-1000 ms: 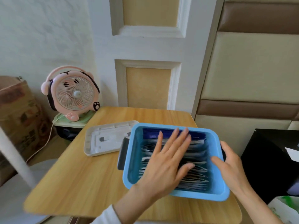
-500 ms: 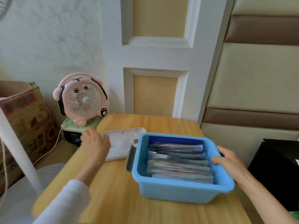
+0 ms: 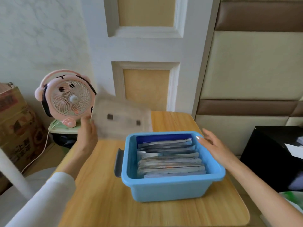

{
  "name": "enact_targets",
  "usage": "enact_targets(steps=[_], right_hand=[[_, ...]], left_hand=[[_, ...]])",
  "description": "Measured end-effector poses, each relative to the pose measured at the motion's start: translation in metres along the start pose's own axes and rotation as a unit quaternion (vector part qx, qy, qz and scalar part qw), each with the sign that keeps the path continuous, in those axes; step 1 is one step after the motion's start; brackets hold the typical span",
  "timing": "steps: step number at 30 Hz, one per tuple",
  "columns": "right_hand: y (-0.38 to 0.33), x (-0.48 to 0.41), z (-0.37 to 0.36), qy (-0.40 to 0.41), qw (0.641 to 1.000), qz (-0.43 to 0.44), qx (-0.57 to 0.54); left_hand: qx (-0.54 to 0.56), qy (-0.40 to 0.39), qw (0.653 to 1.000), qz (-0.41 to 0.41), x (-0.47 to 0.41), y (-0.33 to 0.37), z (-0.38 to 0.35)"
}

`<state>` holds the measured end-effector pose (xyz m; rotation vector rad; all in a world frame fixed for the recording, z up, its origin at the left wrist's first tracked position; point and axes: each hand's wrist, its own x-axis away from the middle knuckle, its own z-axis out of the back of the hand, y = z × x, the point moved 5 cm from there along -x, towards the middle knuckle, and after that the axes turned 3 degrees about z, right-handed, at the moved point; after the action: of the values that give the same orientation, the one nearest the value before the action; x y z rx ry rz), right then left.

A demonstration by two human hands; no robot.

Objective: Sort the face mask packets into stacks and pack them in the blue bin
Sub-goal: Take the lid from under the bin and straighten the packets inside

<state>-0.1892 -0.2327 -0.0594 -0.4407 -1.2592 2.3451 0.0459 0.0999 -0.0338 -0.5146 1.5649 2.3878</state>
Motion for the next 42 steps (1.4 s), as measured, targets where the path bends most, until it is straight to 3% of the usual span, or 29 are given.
enact_targets(steps=[2, 4, 6, 8, 10, 13, 17, 19, 22, 24, 27, 30, 34, 38, 40, 42], right_hand=[[-0.019, 0.0, 0.006, 0.044, 0.998, 0.042, -0.01], [-0.034, -0.005, 0.016, 0.053, 0.984, 0.057, -0.161], [-0.046, -0.011, 0.023, 0.009, 0.918, 0.034, -0.394], [-0.056, -0.009, 0.029, -0.037, 0.868, -0.009, -0.495], [-0.056, -0.001, 0.031, -0.049, 0.887, -0.032, -0.457], [-0.044, 0.004, 0.031, -0.031, 0.925, -0.016, -0.377], [-0.025, -0.001, 0.021, -0.003, 0.965, -0.012, -0.261], [-0.016, -0.007, 0.011, -0.024, 0.977, -0.021, -0.209], [-0.014, -0.014, -0.002, -0.048, 0.986, -0.017, -0.157], [-0.015, -0.021, -0.004, -0.052, 0.992, -0.017, -0.114], [-0.011, -0.03, -0.007, -0.08, 0.994, -0.031, -0.071], [-0.005, -0.033, -0.007, -0.085, 0.993, -0.055, -0.068], [-0.007, -0.017, -0.002, -0.056, 0.992, -0.068, -0.09], [0.016, 0.032, 0.004, -0.072, 0.977, -0.112, -0.164], [0.023, 0.05, 0.005, -0.069, 0.971, -0.108, -0.201], [0.02, 0.061, 0.002, -0.026, 0.969, -0.085, -0.231]], left_hand=[[0.041, 0.043, 0.991, -0.117, 0.006, 0.038, 0.007], [0.084, 0.046, 0.976, -0.197, 0.02, 0.082, 0.01], [0.099, 0.018, 0.966, -0.238, 0.035, 0.111, 0.005], [0.084, -0.064, 0.953, -0.285, 0.05, 0.127, -0.004], [0.009, -0.163, 0.919, -0.358, 0.064, 0.131, -0.016], [-0.119, -0.194, 0.89, -0.395, 0.071, 0.12, -0.021], [-0.16, -0.257, 0.888, -0.345, 0.075, 0.089, -0.039], [-0.13, -0.259, 0.907, -0.305, 0.074, 0.074, -0.042], [0.013, -0.263, 0.957, -0.12, 0.076, 0.063, -0.036], [0.102, -0.28, 0.955, -0.016, 0.084, 0.061, -0.036], [0.112, -0.299, 0.946, 0.048, 0.09, 0.053, -0.039], [0.123, -0.314, 0.936, 0.098, 0.091, 0.053, -0.042], [0.108, -0.258, 0.948, 0.153, 0.105, 0.05, -0.032], [0.193, -0.326, 0.887, 0.263, 0.131, 0.032, -0.026], [0.24, -0.302, 0.889, 0.245, 0.14, 0.037, -0.024], [0.244, -0.26, 0.913, 0.198, 0.145, 0.046, -0.023]])
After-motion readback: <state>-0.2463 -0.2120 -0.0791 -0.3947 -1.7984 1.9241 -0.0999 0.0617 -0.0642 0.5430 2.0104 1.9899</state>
